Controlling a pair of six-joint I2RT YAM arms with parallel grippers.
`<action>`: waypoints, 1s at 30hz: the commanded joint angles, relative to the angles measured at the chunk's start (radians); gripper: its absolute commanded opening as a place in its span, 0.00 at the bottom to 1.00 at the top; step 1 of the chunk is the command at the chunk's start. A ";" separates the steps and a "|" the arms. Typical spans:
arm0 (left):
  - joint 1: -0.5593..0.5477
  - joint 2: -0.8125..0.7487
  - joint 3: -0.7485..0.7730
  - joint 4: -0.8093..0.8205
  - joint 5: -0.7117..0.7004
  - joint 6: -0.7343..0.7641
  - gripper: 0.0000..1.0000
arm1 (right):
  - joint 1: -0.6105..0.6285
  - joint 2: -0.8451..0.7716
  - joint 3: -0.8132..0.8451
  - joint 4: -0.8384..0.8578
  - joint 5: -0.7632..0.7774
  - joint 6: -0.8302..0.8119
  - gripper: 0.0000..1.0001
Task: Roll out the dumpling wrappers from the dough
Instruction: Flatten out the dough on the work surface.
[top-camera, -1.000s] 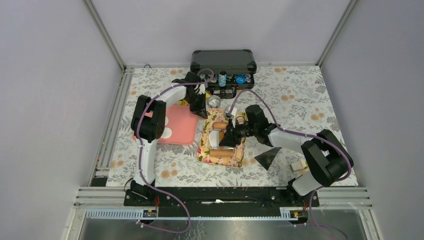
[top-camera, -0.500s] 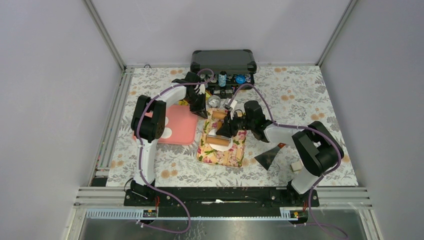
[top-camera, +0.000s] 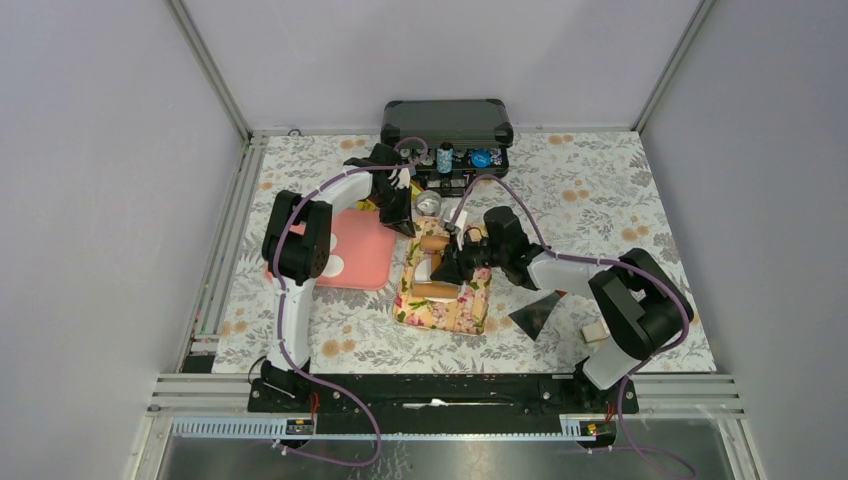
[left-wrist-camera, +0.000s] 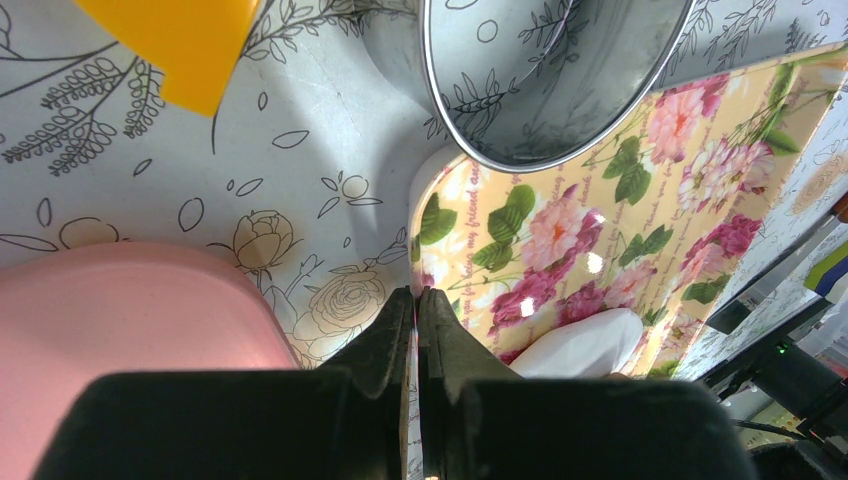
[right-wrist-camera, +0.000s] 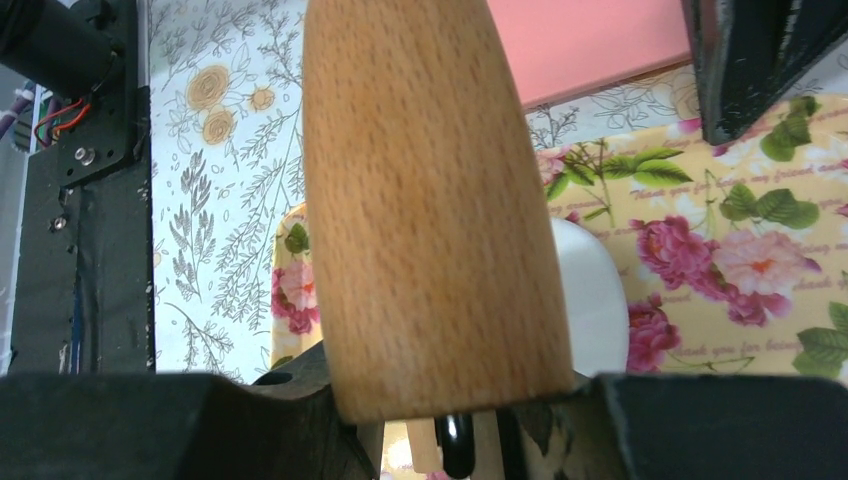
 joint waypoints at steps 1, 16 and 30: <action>-0.002 -0.017 -0.007 -0.025 -0.042 0.032 0.00 | 0.030 0.014 -0.052 -0.208 0.040 -0.089 0.00; -0.002 -0.026 -0.010 -0.026 -0.043 0.035 0.00 | 0.081 -0.029 -0.065 -0.283 0.028 -0.116 0.00; -0.001 -0.025 -0.010 -0.022 -0.032 0.052 0.00 | -0.072 -0.166 0.044 -0.093 -0.129 0.032 0.00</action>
